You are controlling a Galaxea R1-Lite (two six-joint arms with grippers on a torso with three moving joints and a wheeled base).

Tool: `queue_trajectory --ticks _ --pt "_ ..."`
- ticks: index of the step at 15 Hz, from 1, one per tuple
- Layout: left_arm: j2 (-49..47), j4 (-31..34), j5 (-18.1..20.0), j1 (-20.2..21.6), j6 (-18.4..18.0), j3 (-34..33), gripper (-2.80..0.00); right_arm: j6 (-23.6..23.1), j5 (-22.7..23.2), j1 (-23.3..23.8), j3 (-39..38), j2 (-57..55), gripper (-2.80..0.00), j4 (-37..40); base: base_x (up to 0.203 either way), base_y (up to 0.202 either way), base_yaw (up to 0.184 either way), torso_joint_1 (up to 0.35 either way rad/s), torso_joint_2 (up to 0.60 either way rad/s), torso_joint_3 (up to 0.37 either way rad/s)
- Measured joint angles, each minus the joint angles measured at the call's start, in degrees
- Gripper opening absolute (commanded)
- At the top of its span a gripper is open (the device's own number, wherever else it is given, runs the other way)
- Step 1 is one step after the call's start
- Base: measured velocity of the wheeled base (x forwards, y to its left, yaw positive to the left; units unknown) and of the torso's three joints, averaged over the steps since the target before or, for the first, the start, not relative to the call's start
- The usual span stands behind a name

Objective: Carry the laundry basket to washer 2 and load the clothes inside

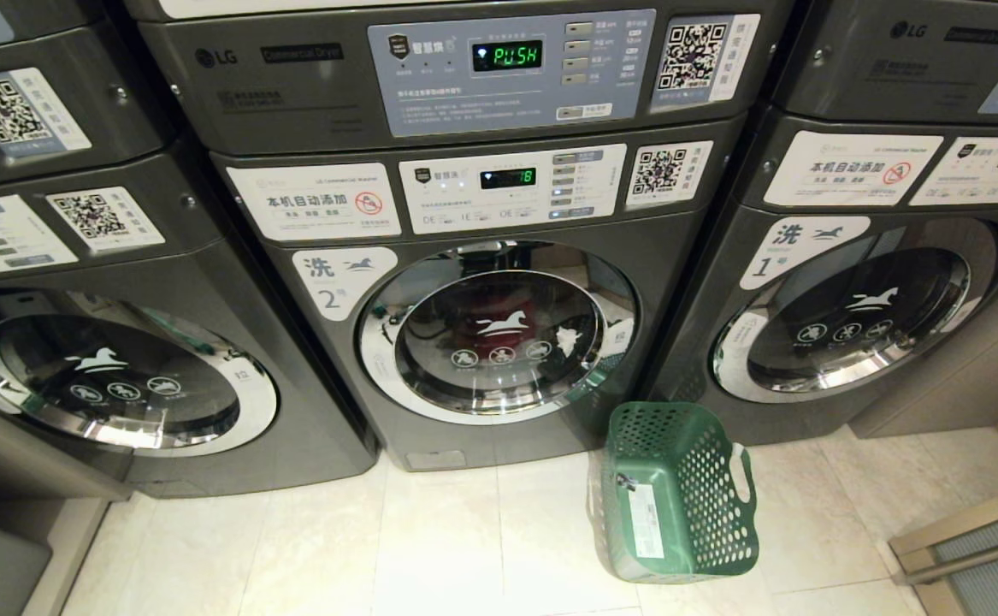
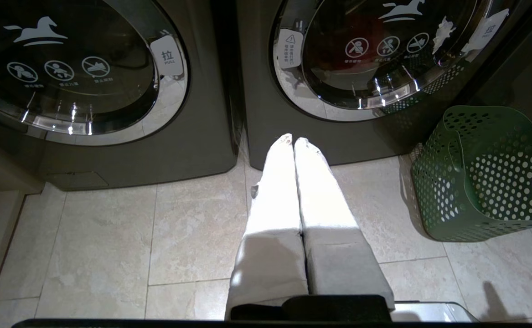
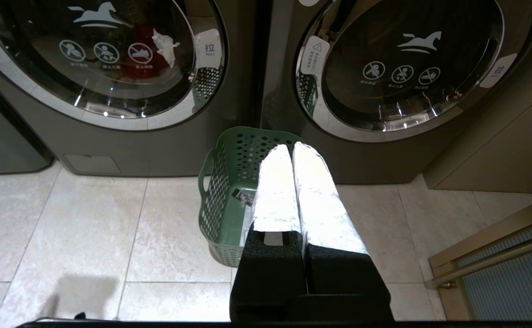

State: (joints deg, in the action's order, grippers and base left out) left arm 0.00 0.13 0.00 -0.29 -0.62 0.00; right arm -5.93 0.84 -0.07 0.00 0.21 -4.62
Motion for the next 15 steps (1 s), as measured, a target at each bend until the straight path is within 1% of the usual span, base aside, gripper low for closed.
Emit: queue_trajectory --ticks 11,15 --pt "0.0 0.0 0.0 0.0 0.0 0.0 -2.80 0.4 -0.1 0.0 0.0 0.0 -2.80 0.0 0.000 0.000 0.000 0.000 0.00 0.000" --pt "0.0 0.0 0.0 0.0 0.0 0.0 -2.80 -1.8 0.2 0.0 0.0 0.0 -2.80 0.0 0.000 0.000 0.000 0.000 0.00 0.000"
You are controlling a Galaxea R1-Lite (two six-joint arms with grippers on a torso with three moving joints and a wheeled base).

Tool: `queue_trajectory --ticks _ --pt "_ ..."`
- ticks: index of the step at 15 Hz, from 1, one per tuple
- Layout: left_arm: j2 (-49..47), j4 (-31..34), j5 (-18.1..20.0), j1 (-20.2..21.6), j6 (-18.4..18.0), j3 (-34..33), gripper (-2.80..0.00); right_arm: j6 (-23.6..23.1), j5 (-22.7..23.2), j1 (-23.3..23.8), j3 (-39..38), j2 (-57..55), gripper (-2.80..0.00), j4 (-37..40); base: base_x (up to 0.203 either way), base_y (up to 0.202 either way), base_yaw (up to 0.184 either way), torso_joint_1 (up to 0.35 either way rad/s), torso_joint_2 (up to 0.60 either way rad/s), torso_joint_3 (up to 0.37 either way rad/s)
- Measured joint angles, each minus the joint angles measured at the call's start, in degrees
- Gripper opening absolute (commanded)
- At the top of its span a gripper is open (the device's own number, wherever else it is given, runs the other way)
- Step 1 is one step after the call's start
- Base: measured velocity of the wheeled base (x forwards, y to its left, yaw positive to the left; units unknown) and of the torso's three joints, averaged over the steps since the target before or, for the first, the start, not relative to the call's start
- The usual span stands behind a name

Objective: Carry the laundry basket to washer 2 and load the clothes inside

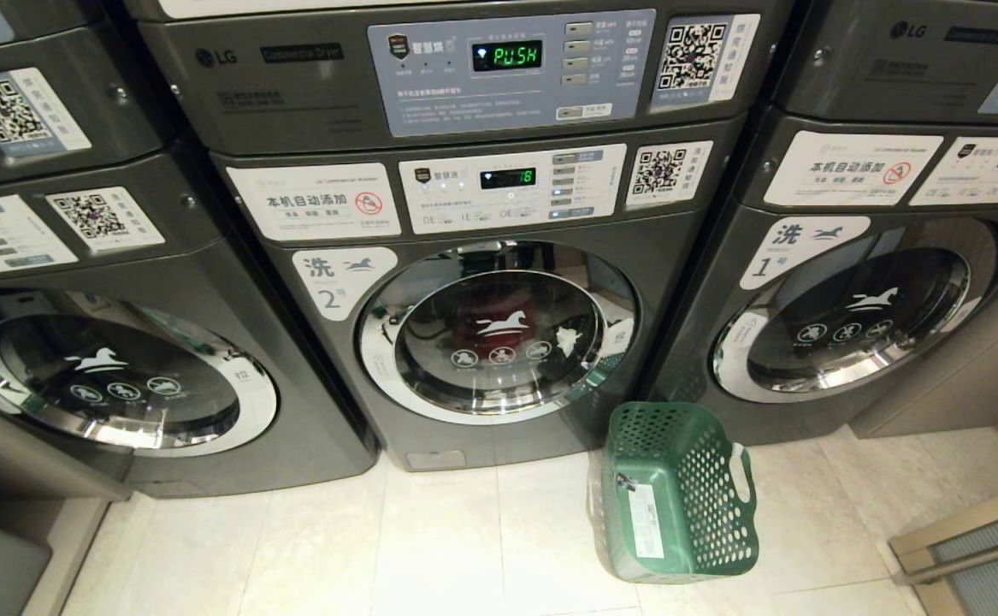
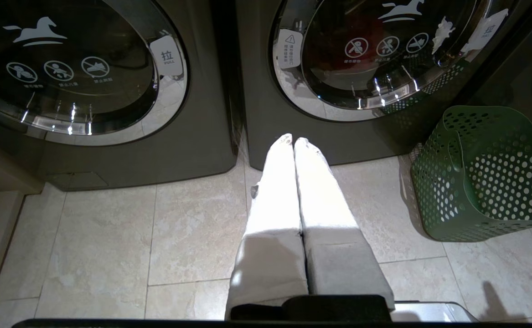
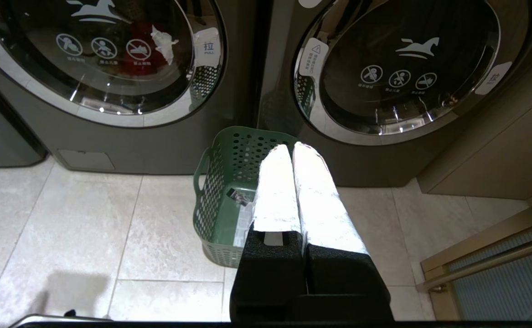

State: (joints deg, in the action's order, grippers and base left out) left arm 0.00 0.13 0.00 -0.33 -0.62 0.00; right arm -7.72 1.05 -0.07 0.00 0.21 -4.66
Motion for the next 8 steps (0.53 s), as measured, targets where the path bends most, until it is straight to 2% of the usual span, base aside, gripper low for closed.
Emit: queue_trajectory --ticks 6,8 --pt "0.0 0.0 0.0 0.1 0.0 0.0 -2.80 0.5 -0.2 0.0 0.0 0.0 -2.80 -0.1 0.000 0.000 0.000 0.000 0.00 0.000" --pt "0.0 0.0 0.0 0.0 0.0 0.0 -2.80 2.3 -0.3 0.0 0.0 0.0 -2.80 -0.1 0.000 0.000 0.000 0.000 0.00 0.000"
